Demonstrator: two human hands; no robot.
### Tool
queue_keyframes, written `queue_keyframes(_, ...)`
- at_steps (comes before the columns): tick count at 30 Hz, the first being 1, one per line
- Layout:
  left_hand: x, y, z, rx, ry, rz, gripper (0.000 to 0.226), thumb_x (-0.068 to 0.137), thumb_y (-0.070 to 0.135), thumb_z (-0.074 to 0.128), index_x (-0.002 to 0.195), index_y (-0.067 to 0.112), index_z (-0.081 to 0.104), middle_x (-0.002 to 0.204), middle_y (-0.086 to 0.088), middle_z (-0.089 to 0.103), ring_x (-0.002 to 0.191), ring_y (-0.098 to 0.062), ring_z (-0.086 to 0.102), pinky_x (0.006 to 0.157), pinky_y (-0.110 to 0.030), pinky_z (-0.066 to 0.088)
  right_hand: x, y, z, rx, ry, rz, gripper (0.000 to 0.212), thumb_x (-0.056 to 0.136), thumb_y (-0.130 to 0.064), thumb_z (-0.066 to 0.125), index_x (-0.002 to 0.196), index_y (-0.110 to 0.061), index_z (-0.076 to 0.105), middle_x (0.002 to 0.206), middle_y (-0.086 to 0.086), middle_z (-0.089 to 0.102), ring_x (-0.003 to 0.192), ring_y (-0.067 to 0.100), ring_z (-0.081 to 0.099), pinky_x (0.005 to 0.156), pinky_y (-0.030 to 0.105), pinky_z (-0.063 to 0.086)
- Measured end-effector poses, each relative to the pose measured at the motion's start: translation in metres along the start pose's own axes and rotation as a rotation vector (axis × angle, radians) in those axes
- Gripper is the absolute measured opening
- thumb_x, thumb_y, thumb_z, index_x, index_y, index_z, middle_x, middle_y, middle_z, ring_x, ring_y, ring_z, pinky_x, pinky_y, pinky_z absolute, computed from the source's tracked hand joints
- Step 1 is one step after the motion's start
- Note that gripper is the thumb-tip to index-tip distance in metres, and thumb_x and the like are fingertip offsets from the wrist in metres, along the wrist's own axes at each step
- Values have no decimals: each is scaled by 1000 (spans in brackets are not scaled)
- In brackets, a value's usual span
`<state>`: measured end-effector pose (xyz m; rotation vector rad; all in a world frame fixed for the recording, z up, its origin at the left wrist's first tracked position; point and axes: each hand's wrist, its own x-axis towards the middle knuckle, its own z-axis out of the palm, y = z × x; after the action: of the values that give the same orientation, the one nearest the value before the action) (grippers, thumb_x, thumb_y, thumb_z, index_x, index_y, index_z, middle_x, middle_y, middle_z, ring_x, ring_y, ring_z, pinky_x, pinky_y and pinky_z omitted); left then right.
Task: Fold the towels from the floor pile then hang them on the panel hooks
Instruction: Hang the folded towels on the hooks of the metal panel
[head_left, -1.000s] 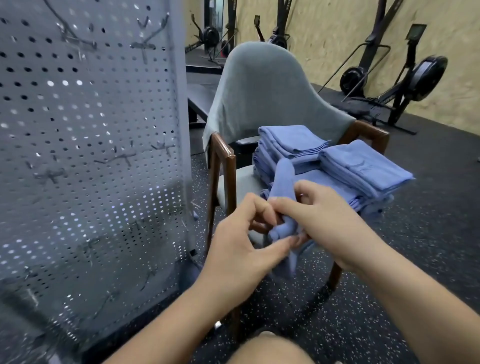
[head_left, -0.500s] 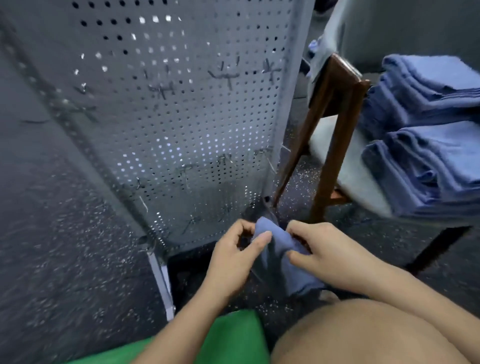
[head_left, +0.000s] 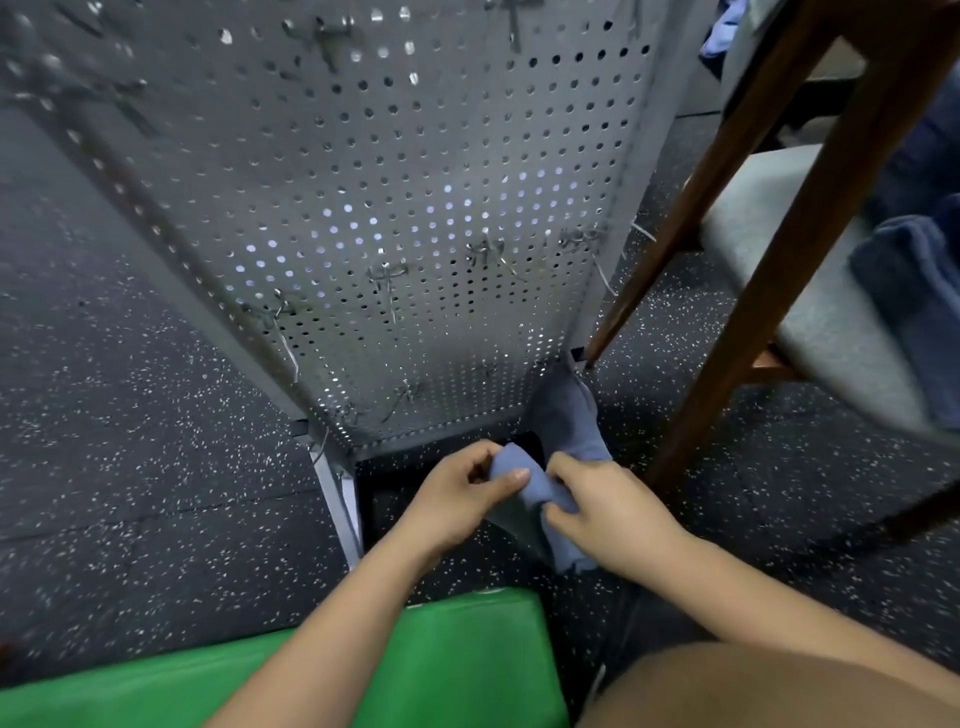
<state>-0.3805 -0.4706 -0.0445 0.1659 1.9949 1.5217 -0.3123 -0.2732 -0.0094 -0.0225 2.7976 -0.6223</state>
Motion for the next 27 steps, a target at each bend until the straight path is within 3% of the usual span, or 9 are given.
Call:
queue_keyframes(3, 10, -3, -11, -8, 16, -20, 13, 96, 34, 79, 97, 21, 77, 94, -2, 79, 82, -6, 65, 80, -27, 50, 7, -5, 6, 35, 39, 3, 22, 95, -33, 61, 96, -20, 44, 83, 2, 57, 75, 34, 56, 66, 46, 48)
queue_keyframes(7, 18, -4, -23, 172, 71, -132, 43, 93, 61, 74, 88, 18, 71, 80, 2, 73, 71, -7, 58, 70, -28, 44, 14, -9, 6, 65, 127, 0, 20, 95, -33, 62, 100, -20, 48, 85, -3, 59, 80, 32, 60, 65, 43, 45)
queue_keyframes(9, 17, -5, -25, 144, 43, -150, 48, 95, 60, 71, 84, 13, 67, 74, 5, 63, 68, -8, 51, 66, -29, 37, 16, -10, 6, 56, 158, -7, 21, 95, -34, 62, 100, -19, 48, 83, -6, 54, 80, 33, 60, 62, 41, 40)
queue_keyframes(11, 16, -5, -25, 20, 23, -97, 43, 98, 48, 74, 90, 6, 71, 80, 4, 67, 74, -8, 55, 73, -30, 40, 18, -12, 4, 43, 166, -19, 22, 95, -34, 61, 104, -18, 49, 85, -6, 54, 81, 33, 61, 63, 40, 40)
queue_keyframes(14, 16, 0, -26, -148, 18, -45, 23, 100, 36, 74, 99, 14, 78, 95, 2, 78, 85, -11, 66, 82, -31, 50, 22, -14, 0, 79, 166, -22, 22, 95, -33, 62, 107, -18, 52, 91, -2, 64, 82, 31, 62, 65, 42, 46)
queue_keyframes(17, 18, 7, -29, -251, 45, -51, 26, 97, 36, 77, 113, 16, 81, 109, -8, 81, 107, -27, 76, 99, -47, 57, 29, -21, -4, 149, 173, -11, 19, 94, -34, 63, 104, -25, 50, 88, -4, 65, 81, 26, 61, 68, 43, 50)
queue_keyframes(19, 21, 11, -34, -279, 106, -17, 29, 96, 35, 79, 118, 16, 79, 111, -8, 81, 111, -31, 76, 104, -53, 57, 35, -28, -9, 190, 178, 3, 20, 93, -35, 64, 104, -28, 49, 87, -5, 65, 81, 23, 60, 69, 44, 52)
queue_keyframes(24, 41, 31, -44, -10, 321, 171, 32, 100, 14, 69, 126, 32, 70, 115, 11, 78, 113, -11, 72, 98, -36, 58, 58, -47, -18, 241, 189, 88, 22, 93, -35, 67, 106, -28, 50, 87, -4, 66, 80, 23, 63, 62, 38, 51)
queue_keyframes(27, 60, 39, -46, 231, 432, 159, 35, 101, 7, 58, 127, 29, 66, 111, 7, 74, 107, -18, 69, 90, -33, 55, 76, -55, -21, 284, 173, 184, 21, 93, -30, 69, 106, -24, 55, 83, -8, 61, 71, 13, 58, 52, 25, 38)
